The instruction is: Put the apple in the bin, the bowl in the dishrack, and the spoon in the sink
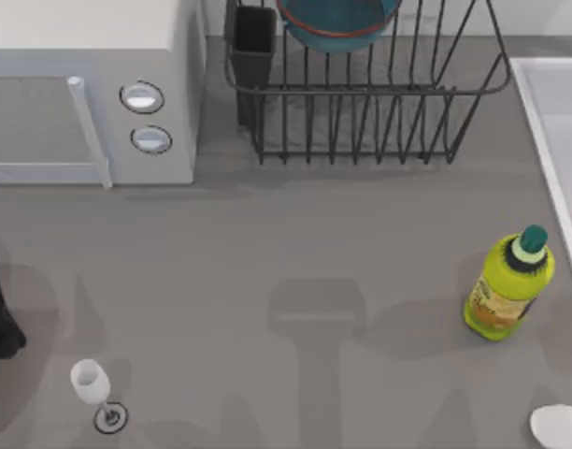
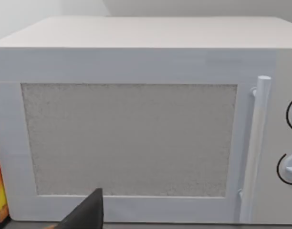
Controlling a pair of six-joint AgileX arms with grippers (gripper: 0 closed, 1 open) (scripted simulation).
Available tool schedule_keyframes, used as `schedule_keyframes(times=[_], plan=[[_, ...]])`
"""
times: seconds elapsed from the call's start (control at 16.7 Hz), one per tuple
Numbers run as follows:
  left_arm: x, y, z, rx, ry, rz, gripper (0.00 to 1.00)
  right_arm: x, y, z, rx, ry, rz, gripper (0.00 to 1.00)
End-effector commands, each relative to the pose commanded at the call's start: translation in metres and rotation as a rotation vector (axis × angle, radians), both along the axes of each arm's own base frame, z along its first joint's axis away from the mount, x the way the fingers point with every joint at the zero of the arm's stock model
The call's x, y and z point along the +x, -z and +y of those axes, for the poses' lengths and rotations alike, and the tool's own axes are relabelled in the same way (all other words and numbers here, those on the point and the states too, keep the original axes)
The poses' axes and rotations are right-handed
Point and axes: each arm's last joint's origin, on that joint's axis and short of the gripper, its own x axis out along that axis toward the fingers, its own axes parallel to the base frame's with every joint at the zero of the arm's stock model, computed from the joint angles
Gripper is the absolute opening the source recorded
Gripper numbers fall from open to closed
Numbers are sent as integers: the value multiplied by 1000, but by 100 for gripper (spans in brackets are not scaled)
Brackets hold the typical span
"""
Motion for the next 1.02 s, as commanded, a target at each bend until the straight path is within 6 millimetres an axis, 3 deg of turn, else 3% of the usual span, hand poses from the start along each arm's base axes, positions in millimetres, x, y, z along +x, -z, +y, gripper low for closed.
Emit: schedule_keyframes(times=[0.24,0.54,0.78,1.02], plan=[[0,0,0,0,0,0,100,16,-7,-1,-335,-177,355,100],[0,0,0,0,0,0,100,41,-9,-4,-684,-598,754,100],[0,0,0,0,0,0,100,62,-11,-6,-793,-925,952,100],[0,0,0,0,0,0,100,76,-12,-8,-799,-1112,1054,100]])
